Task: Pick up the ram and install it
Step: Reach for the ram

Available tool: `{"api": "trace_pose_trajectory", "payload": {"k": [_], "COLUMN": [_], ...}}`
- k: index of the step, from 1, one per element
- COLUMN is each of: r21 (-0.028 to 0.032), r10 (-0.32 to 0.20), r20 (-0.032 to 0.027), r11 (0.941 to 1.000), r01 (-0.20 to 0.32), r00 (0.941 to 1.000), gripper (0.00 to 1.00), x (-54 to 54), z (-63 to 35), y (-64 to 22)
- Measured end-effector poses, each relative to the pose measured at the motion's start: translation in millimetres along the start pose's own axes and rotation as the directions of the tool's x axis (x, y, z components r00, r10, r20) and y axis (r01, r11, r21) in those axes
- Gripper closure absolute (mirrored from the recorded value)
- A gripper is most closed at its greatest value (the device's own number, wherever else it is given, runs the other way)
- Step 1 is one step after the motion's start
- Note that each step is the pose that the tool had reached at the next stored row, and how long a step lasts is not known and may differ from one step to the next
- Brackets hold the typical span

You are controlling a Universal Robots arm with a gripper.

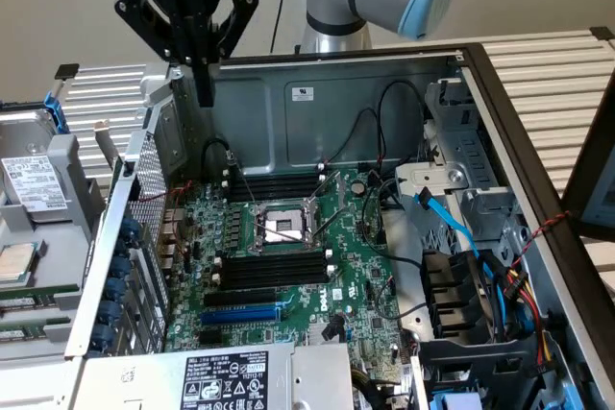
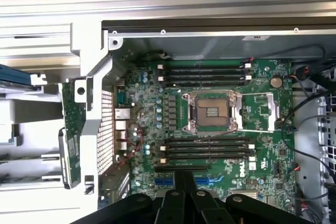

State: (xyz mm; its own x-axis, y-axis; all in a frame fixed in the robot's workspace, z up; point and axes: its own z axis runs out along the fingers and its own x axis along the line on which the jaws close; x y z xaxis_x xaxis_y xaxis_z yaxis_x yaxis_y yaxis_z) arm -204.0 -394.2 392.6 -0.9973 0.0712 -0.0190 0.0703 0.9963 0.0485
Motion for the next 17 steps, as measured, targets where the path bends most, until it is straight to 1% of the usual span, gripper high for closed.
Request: {"api": "trace_pose_trajectory", "payload": {"k": [8, 17], "r21": [0.0000, 0.0000], "r10": [0.000, 0.000], "r20": [0.0000, 0.0000], "r11": [1.0000, 1.0000], "r01": [0.000, 0.000], "r00": [1.0000, 1.0000], "gripper": [0.90, 0.90], "x": [36.3, 77.6], "z": [-0.6, 7.5], "y": [-1.0, -0.8]}}
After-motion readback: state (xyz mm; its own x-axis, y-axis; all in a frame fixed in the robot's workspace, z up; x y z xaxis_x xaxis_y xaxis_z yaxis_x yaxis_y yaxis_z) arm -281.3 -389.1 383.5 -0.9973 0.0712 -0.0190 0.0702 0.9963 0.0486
